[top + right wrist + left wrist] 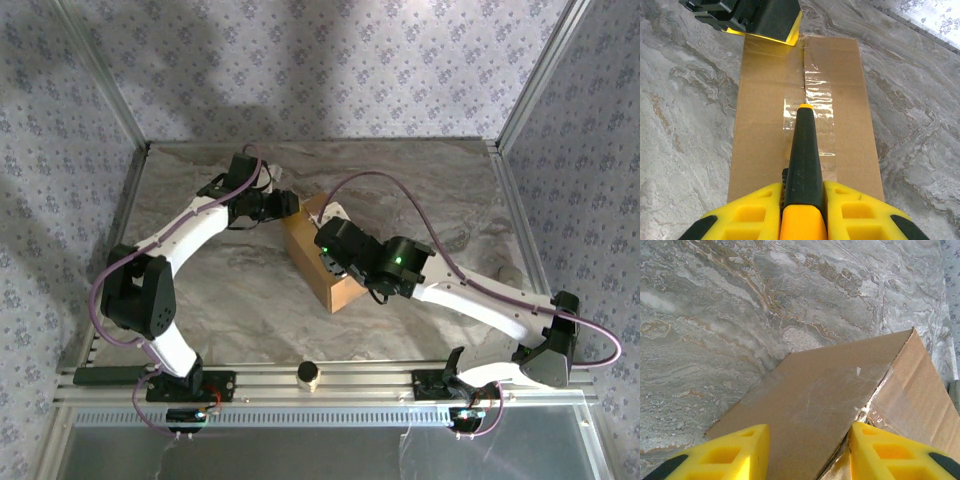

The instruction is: Unpack the express box

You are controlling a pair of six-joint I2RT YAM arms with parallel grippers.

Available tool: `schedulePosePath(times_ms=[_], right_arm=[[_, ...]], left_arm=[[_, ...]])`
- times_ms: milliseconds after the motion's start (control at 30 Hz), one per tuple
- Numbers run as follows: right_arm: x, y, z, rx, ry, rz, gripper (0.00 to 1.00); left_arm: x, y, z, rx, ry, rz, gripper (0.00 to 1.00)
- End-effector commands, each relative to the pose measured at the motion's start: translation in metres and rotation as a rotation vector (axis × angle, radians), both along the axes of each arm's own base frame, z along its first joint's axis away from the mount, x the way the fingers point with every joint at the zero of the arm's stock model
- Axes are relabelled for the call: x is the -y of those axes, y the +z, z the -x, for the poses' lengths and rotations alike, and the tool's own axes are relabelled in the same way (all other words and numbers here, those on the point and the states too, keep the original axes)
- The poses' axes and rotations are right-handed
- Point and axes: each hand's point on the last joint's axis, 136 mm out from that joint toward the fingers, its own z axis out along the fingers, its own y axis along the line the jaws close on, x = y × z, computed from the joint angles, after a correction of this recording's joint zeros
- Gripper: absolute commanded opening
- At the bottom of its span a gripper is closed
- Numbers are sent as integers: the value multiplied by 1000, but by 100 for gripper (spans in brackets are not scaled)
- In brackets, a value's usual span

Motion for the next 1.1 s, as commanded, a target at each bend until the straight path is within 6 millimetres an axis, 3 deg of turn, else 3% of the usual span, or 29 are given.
schedulePosePath(times_ms=[0, 1067], right_arm=[[12, -15, 27, -102, 53, 74, 0], [28, -17, 41, -110, 50, 138, 0]], left_arm=[[-51, -41, -5, -55, 151, -216, 42], [-55, -39, -6, -33, 154, -233, 40]])
